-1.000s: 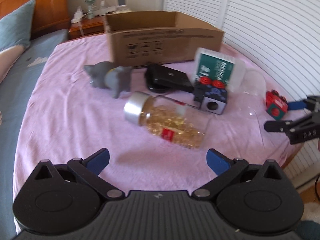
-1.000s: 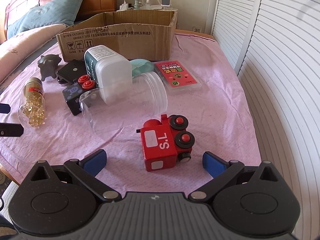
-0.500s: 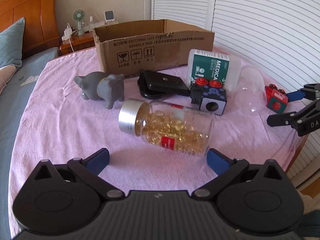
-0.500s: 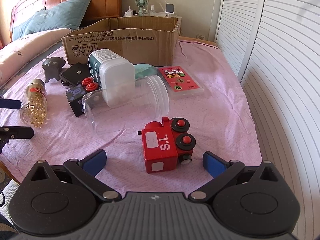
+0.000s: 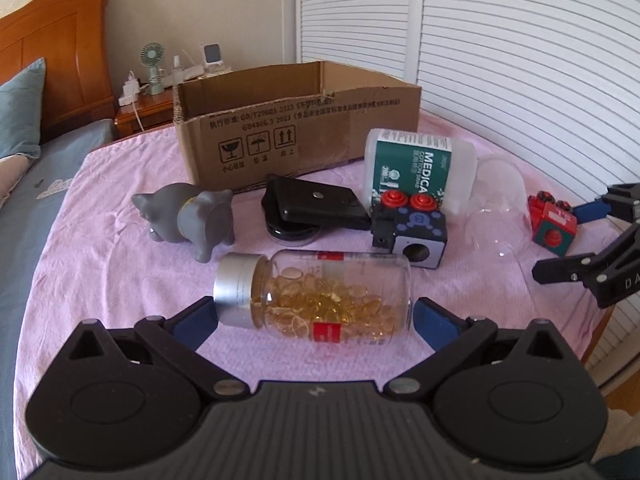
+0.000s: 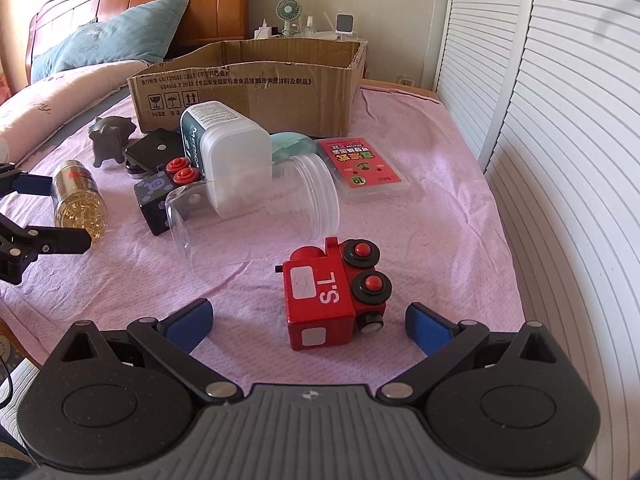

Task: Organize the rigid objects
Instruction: 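Grasp the capsule jar with the left gripper while the right gripper grasps the red train, then carry the capsule jar and red train into the cardboard box and release both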

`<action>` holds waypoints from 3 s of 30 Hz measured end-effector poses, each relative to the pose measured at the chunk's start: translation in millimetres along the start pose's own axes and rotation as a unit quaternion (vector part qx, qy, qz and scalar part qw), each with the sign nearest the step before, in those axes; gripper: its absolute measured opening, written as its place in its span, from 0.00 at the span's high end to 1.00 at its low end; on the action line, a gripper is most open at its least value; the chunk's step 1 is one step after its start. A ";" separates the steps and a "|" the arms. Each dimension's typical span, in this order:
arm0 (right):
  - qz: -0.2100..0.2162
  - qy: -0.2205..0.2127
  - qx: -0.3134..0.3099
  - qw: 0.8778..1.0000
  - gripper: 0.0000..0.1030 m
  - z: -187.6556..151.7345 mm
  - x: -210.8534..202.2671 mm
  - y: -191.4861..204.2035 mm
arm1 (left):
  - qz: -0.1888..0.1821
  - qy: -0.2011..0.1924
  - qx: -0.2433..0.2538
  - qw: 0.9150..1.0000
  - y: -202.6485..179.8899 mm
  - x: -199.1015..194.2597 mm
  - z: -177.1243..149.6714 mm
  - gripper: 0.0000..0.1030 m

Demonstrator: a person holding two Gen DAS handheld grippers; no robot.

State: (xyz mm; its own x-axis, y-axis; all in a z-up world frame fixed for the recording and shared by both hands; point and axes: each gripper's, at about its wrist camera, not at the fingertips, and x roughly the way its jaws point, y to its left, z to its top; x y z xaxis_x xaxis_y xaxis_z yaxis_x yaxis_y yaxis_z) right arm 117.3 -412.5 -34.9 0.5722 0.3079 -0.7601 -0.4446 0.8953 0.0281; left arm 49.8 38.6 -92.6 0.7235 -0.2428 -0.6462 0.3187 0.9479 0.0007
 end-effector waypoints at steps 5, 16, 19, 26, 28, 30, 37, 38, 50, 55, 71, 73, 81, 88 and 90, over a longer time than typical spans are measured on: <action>0.006 0.001 -0.007 1.000 0.00 0.8 0.1 -3.0 | 0.011 -0.009 -0.011 1.000 -1.1 -2.0 3.1 0.01; 0.014 -0.012 -0.019 1.000 0.19 6.7 0.2 -19.0 | 0.037 0.003 -0.024 0.999 -0.9 0.6 8.7 0.02; 0.017 -0.017 -0.027 0.999 0.25 7.4 -0.2 -16.5 | 0.036 -0.001 -0.015 0.999 -4.2 -1.1 11.2 0.02; 0.021 -0.020 -0.027 0.999 0.42 9.9 0.1 -15.1 | 0.025 0.009 -0.025 0.999 -0.4 1.1 14.7 0.09; 0.017 -0.017 -0.032 0.999 0.46 10.9 -0.6 -13.0 | 0.025 0.011 -0.022 0.999 -0.6 1.5 15.3 0.09; 0.013 -0.011 -0.036 0.999 0.47 12.6 -1.0 -11.3 | 0.024 0.013 -0.020 0.999 -0.5 1.8 15.6 0.09; 0.011 0.026 -0.028 0.999 0.47 22.3 -1.5 -12.6 | 0.013 0.037 -0.001 0.999 1.8 2.1 21.9 0.09; 0.012 0.030 -0.029 0.999 0.47 23.8 -2.4 -13.1 | 0.013 0.042 0.003 0.999 2.7 1.4 23.1 0.09; 0.027 0.004 -0.062 0.998 0.47 70.2 -38.3 -15.6 | -0.028 0.054 0.058 0.996 10.7 -25.2 74.4 0.09; 0.049 -0.027 -0.062 0.997 0.47 106.2 -44.9 -16.3 | -0.033 0.028 0.069 0.997 14.8 -19.0 121.7 0.09; 0.053 -0.069 -0.060 0.994 0.47 188.3 -23.2 -15.7 | 0.042 0.050 0.019 0.998 59.1 97.7 194.7 0.09; 0.057 -0.066 -0.057 0.995 0.47 191.3 -19.1 -15.5 | 0.052 0.039 0.010 0.998 63.0 98.1 194.5 0.08; 0.060 -0.054 -0.057 0.995 0.47 205.7 2.3 -5.3 | 0.066 -0.001 0.033 0.997 51.0 57.8 190.0 0.05; 0.055 -0.027 -0.053 0.997 0.47 234.2 40.8 0.4 | 0.061 -0.020 0.032 0.997 32.3 6.8 151.9 0.04; 0.054 -0.017 -0.048 0.997 0.47 244.8 55.4 1.7 | 0.072 -0.032 0.022 0.997 30.6 -5.0 138.2 0.03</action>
State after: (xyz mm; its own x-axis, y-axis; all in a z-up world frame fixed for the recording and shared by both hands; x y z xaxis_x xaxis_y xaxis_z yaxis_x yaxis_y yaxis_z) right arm 317.0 -315.2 81.9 0.5403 0.4133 -0.7330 -0.5674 0.8222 0.0453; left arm 140.6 40.3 16.1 0.8004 -0.1192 -0.5875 0.2346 0.9642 0.1240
